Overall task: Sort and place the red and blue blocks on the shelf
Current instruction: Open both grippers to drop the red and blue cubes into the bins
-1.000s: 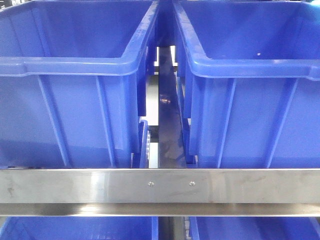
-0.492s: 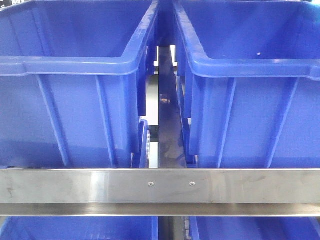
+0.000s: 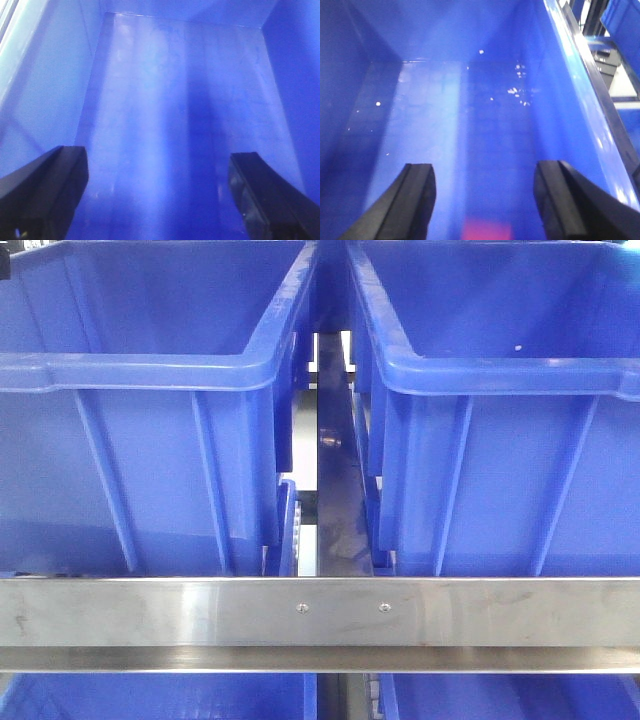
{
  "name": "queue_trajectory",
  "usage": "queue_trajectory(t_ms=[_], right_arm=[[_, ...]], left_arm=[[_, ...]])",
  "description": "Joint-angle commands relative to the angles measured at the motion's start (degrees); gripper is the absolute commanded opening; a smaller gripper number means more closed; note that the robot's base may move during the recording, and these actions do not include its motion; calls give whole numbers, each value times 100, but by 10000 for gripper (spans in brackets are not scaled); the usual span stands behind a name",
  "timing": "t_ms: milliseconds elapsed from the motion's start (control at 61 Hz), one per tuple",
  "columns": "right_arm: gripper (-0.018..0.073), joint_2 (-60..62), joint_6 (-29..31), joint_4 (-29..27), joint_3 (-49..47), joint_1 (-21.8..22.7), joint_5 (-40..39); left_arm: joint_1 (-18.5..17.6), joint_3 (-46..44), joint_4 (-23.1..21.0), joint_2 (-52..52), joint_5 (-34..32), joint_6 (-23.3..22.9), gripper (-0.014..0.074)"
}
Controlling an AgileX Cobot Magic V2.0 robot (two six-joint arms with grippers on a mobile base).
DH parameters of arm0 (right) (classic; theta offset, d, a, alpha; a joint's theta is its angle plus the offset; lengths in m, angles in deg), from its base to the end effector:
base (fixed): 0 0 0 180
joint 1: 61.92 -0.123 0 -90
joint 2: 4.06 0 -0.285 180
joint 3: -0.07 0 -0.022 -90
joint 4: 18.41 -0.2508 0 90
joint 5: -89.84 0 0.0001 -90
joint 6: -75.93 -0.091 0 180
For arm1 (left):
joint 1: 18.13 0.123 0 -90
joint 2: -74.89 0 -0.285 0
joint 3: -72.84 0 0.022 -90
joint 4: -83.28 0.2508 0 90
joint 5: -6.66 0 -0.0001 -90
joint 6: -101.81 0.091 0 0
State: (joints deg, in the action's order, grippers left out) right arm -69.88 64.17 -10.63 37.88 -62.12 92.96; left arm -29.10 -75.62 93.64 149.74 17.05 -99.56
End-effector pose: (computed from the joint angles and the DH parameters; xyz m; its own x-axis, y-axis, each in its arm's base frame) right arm 0.2193 0.0001 0.3190 -0.2868 0.0686 -0.9555 0.0236 0.9976 0.0645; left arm 0.2495 -0.0453 0.3076 -0.4628 -0.1076 -0.8799 0.0734 0.9845 -0.1590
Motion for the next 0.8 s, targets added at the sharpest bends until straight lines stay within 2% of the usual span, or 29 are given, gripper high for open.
queue_trajectory(t_ms=[0,98,180,262,344,377,426,607,787], right_arm=[[541,45,24,95,-233,6,-525],[540,45,24,95,-233,6,-531],[491,45,24,95,-233,6,-549],[336,45,24,95,-233,6,-553],[99,45,24,95,-233,6,-577],[26,45,24,95,-233,6,-583],[73,45,24,95,-233,6,-603],[48,45,24,95,-233,6,-652],[48,190,24,95,-233,0,-568]], left_arm=[[-1,-209,-39,-95,-405,-15,599],[-1,-209,-39,-95,-427,-15,574],[-1,-209,-39,-95,-453,-15,484],[-1,-209,-51,-116,-453,-15,319],[-1,-209,-51,-168,-442,-15,106],[-1,-209,-51,-211,-442,-15,125],[-1,-209,-51,-256,-442,-15,146],[-1,-209,-51,-498,-430,-15,133],[-1,-165,-16,-898,-70,-15,134]])
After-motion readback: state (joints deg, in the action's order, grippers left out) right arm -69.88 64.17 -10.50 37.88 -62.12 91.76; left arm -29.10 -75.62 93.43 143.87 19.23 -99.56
